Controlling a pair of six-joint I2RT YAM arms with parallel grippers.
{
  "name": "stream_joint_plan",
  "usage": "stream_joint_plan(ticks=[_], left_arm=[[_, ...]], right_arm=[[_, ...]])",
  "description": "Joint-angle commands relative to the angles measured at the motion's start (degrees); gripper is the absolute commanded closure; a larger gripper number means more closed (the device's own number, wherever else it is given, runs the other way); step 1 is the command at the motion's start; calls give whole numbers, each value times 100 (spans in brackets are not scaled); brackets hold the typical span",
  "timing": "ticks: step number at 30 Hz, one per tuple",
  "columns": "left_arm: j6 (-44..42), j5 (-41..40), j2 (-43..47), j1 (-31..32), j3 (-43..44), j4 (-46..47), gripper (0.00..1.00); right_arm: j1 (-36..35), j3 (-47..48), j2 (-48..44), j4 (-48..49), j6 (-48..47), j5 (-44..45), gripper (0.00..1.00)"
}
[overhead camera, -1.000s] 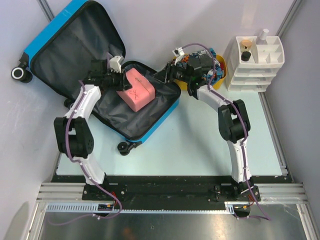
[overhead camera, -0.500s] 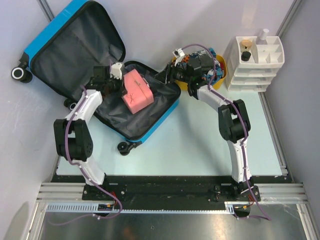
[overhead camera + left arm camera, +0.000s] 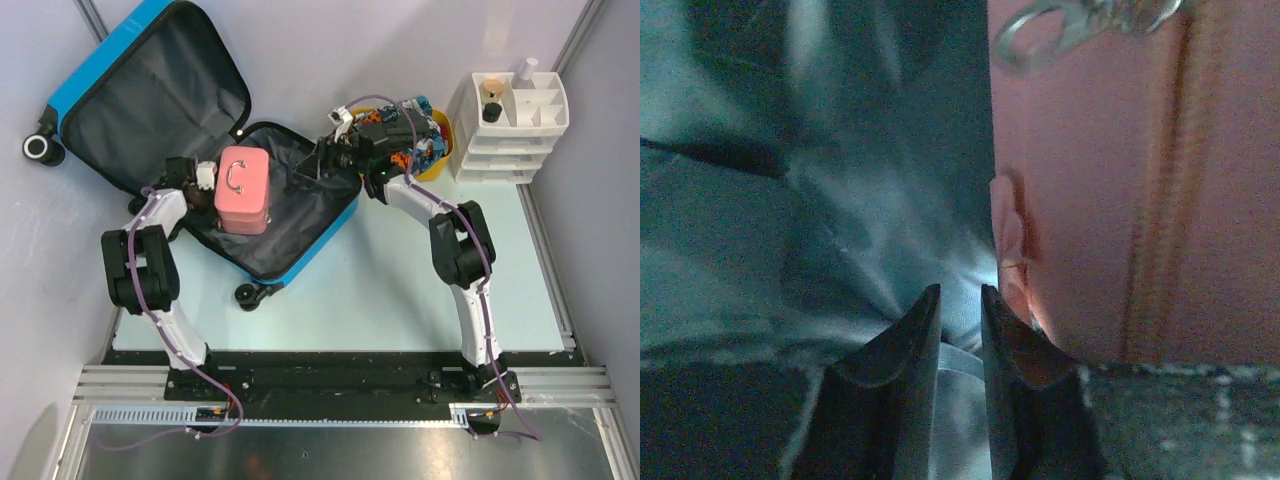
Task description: Open, take out, and arrange the luggage
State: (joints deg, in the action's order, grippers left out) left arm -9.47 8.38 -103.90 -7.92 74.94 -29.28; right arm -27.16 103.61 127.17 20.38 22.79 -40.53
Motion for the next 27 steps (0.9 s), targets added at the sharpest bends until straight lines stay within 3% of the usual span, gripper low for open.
stream_joint_plan(ticks=[1, 5, 6, 8, 14, 17, 19, 22, 27], left_arm=[[139, -153, -43, 98, 354, -307, 72], [227, 22, 202, 72, 373, -342, 69], [244, 128, 290, 28, 364, -368, 66], [349, 321, 501, -25, 460, -499, 50], [605, 726, 1503, -280, 969, -614, 33], [709, 1243, 1723, -280, 1251, -614, 26], [850, 2181, 1715, -271, 1391, -623, 16], [1394, 3262, 1592, -227, 1419, -606, 9], [1712, 3626, 1425, 54, 1278, -456, 9]], right_arm=[[-281, -16, -246, -175, -239, -192, 25], [-422, -43, -298, -236, -257, -104, 25], [-439, -52, -316, -263, -266, -43, 25], [-440, -122, -395, -298, -266, 62, 25], [-457, -210, -431, -333, -292, 230, 27], [-483, -157, -299, -237, -127, 361, 27], [-501, -9, -115, -105, 41, 406, 27], [-562, 202, 113, 36, 340, 546, 25], [-799, 484, 334, -104, 209, 1029, 25]])
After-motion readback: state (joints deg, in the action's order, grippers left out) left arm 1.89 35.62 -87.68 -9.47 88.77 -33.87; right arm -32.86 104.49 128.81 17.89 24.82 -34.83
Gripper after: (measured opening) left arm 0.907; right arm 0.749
